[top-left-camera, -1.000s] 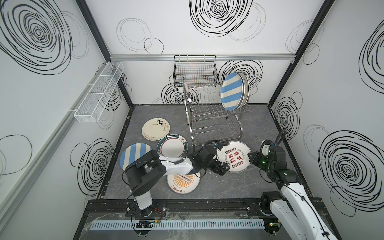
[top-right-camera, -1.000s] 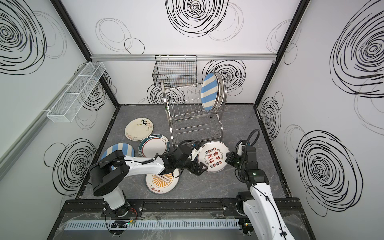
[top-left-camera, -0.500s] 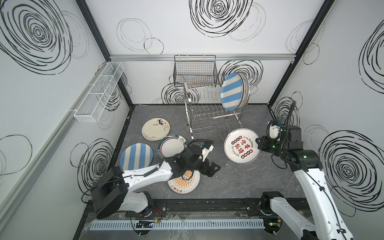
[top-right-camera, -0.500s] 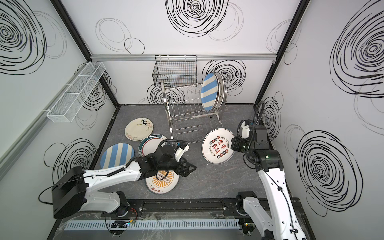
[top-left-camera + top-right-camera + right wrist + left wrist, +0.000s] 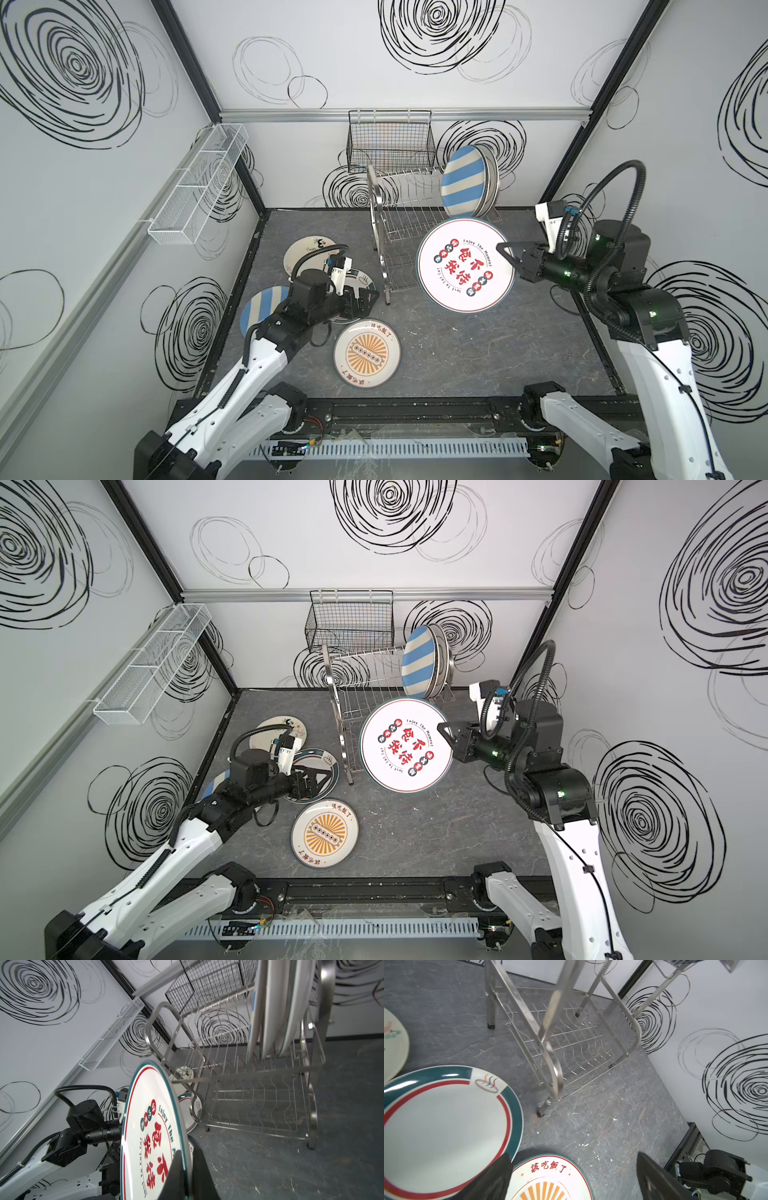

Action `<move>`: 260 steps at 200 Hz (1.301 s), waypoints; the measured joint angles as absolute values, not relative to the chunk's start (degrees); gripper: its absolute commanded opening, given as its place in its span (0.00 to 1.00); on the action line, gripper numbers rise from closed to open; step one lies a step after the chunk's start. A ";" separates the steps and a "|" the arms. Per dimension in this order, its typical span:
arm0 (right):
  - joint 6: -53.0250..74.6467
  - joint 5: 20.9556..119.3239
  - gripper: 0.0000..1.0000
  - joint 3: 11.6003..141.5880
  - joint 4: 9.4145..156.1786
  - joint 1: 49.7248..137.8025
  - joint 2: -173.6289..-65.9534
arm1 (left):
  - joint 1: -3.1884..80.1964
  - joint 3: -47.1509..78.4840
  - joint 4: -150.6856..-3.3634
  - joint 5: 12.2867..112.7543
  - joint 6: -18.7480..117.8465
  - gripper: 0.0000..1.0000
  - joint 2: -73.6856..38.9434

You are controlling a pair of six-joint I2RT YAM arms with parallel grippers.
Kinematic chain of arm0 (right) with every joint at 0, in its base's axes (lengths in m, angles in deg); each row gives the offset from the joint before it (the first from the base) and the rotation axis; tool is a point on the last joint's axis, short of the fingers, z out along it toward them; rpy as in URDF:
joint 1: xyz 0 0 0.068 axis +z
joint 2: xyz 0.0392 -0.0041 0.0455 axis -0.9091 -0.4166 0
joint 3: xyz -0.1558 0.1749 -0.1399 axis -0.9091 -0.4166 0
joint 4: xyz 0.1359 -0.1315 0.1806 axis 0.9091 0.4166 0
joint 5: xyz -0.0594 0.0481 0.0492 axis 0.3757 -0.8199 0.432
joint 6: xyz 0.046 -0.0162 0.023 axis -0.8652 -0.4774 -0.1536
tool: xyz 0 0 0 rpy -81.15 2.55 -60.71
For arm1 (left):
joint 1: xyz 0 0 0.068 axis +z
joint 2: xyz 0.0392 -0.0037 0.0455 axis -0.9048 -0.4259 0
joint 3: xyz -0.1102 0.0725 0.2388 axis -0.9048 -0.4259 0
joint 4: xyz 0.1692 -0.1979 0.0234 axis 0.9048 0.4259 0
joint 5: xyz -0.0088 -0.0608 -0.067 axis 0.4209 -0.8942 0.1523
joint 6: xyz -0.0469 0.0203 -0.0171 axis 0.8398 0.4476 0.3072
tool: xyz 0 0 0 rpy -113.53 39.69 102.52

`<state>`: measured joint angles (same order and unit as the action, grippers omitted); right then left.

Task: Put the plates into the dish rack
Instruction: 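Lower the red-lettered plate into the rack slot beside the striped plate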

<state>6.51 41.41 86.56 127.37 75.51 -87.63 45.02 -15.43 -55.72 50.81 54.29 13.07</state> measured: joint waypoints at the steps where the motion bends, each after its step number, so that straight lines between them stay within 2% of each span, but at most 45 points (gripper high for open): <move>1: 6.56 41.71 0.00 87.09 127.15 75.77 -87.89 | 45.42 -15.25 -55.59 50.57 54.13 0.96 12.92; 32: 6.75 54.30 0.00 99.52 126.24 84.58 -96.00 | 52.00 -11.12 -51.83 46.79 50.33 0.96 10.51; 79: 12.63 89.86 0.00 117.80 125.23 104.10 -113.86 | 53.83 -9.20 -53.28 43.99 49.74 0.96 7.71; 122: 19.73 110.67 0.00 118.25 119.44 107.75 -122.29 | 55.34 -9.92 -55.35 43.88 50.18 0.96 7.41; 184: 30.31 129.32 0.00 108.53 103.04 108.34 -117.57 | 56.78 -12.22 -55.44 46.22 48.95 0.96 7.45; 260: 35.01 133.97 0.00 105.49 95.96 108.52 -119.95 | 57.48 -15.34 -55.48 46.72 47.69 0.96 7.45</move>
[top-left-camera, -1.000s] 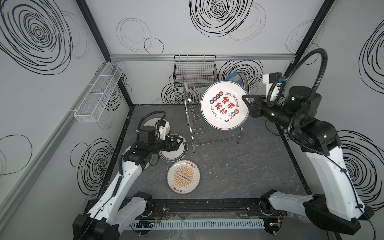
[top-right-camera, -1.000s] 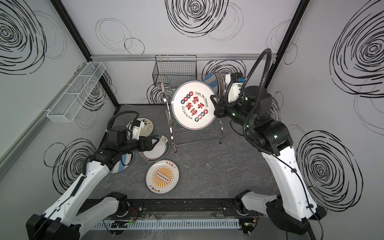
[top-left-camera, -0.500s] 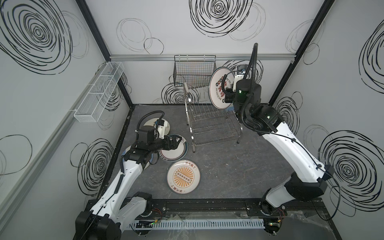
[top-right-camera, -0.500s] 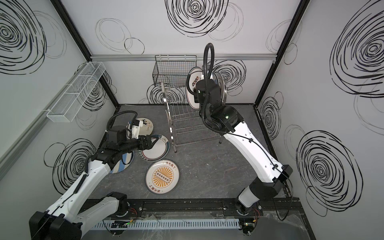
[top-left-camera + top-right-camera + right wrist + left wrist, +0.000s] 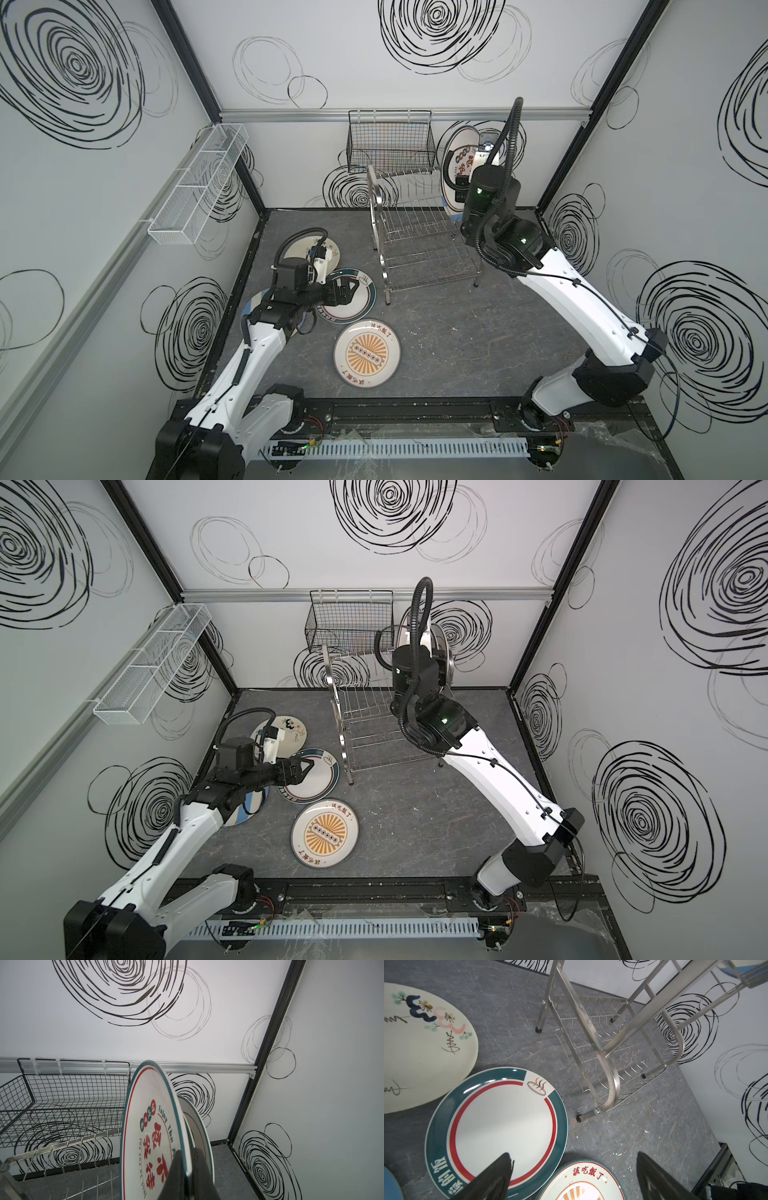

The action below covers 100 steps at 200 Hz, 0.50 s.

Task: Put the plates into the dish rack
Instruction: 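Lower the red-lettered plate into the rack slot beside the striped plate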

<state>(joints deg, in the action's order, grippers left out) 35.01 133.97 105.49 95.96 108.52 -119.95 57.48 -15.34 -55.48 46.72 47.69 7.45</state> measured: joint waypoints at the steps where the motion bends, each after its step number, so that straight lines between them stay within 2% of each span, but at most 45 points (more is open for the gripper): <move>1: 35.06 133.99 0.00 105.47 95.83 108.52 -120.04 | 57.48 -15.38 -55.46 46.72 47.69 0.96 7.45; 100: 37.50 132.79 0.00 105.53 92.53 106.09 -126.40 | 58.23 -16.28 -55.44 47.27 47.25 0.96 7.45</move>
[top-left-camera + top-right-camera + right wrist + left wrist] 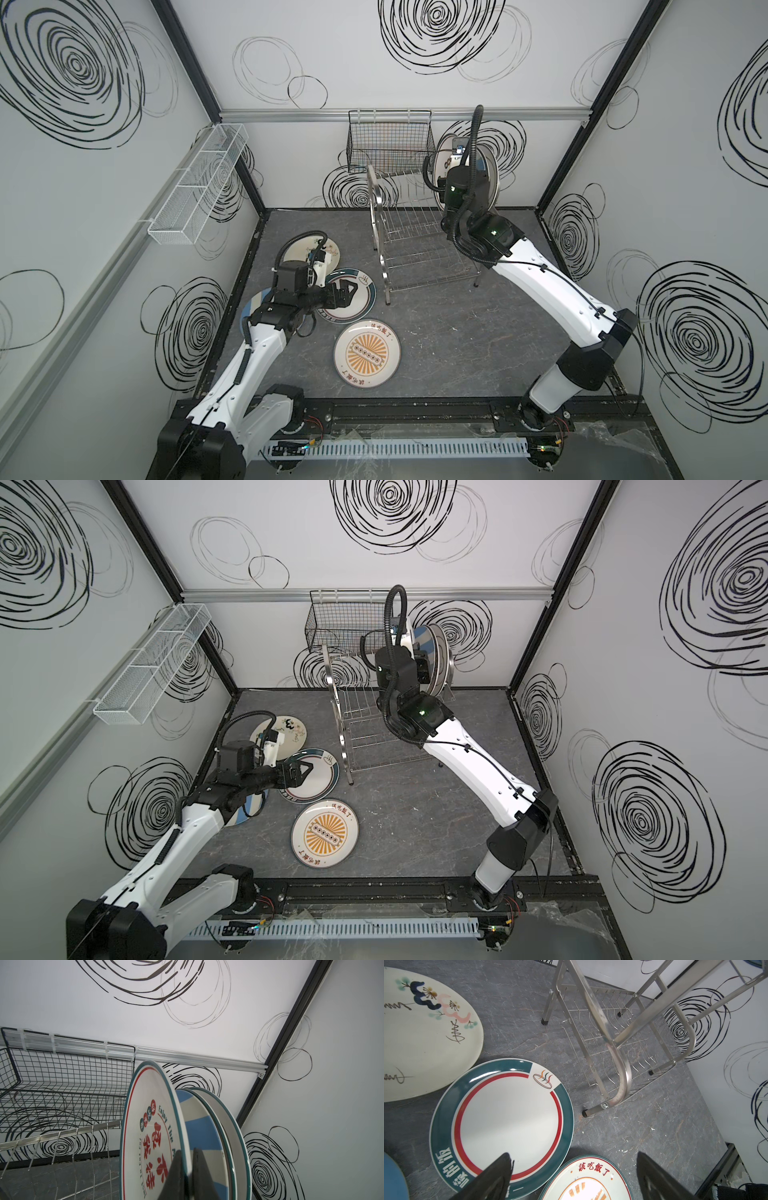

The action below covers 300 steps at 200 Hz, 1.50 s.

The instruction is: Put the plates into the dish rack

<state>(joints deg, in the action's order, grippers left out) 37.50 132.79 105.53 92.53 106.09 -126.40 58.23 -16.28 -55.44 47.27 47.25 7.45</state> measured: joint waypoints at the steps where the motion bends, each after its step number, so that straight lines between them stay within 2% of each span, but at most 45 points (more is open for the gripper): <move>1: 37.50 132.79 0.00 105.53 92.51 106.07 -126.44 | 58.23 -16.26 -55.44 47.27 47.25 0.96 7.45; 233: 34.49 128.46 0.00 103.13 91.05 102.48 -128.50 | 59.71 -16.32 -55.46 46.90 47.34 0.96 6.80; 265: 33.40 128.29 0.07 101.88 90.67 102.48 -127.58 | 59.71 -16.85 -55.92 46.16 47.99 0.96 6.82; 300: 33.00 128.14 0.10 101.45 90.67 102.48 -127.17 | 59.71 -17.55 -56.27 45.78 48.87 0.96 7.23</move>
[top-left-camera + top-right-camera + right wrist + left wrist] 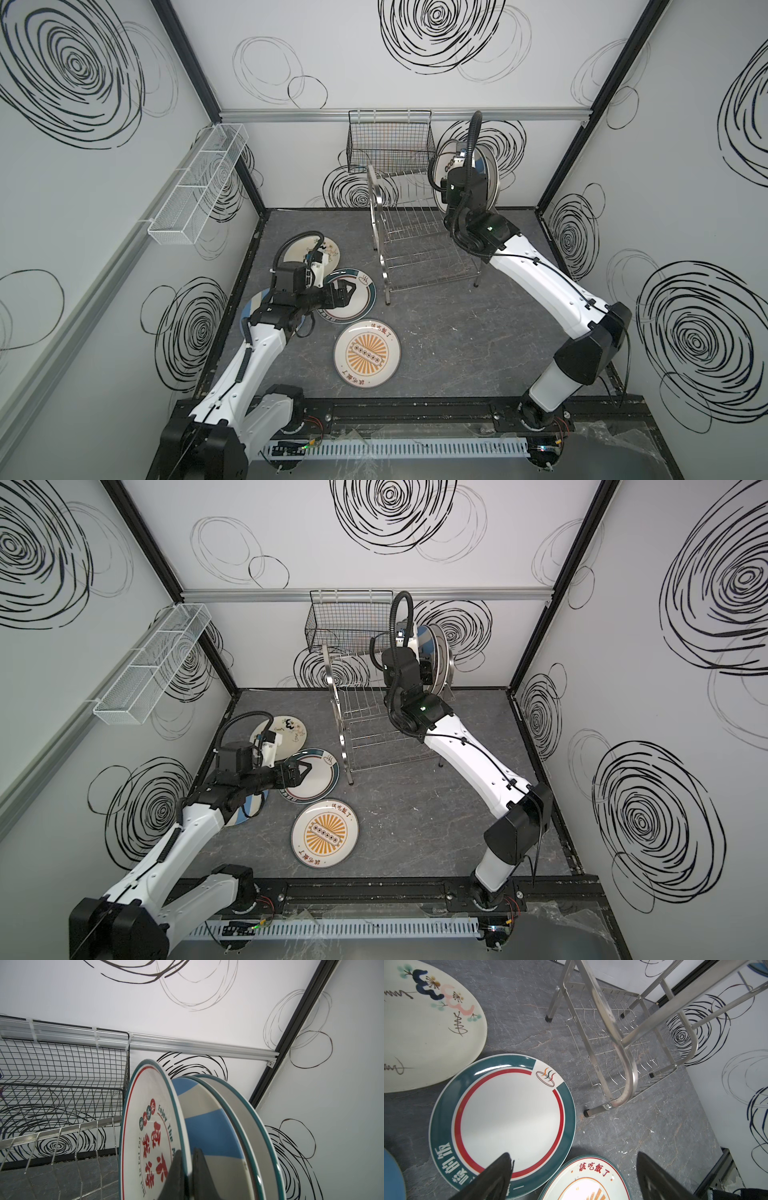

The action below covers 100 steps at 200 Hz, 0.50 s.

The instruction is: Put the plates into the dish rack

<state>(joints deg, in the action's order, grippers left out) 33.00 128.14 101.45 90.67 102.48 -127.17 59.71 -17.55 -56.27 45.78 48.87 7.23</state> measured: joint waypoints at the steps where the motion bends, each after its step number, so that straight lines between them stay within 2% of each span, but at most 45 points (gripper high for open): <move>1: 33.00 128.14 0.10 101.45 90.67 102.48 -127.17 | 59.71 -17.57 -56.27 45.78 48.89 0.96 7.23; 48: 33.35 128.18 0.09 101.40 91.13 102.70 -126.79 | 59.71 -18.10 -56.27 45.52 49.43 0.96 7.91; 62: 33.55 128.44 0.06 101.29 91.20 102.94 -126.64 | 59.71 -18.20 -56.34 45.52 49.52 0.96 8.26; 73: 33.85 129.01 0.00 101.23 91.24 103.31 -126.53 | 59.71 -18.34 -56.38 45.52 49.65 0.96 8.59; 100: 35.21 130.21 0.00 101.21 90.98 104.19 -126.53 | 59.71 -18.51 -56.34 45.52 49.78 0.96 9.16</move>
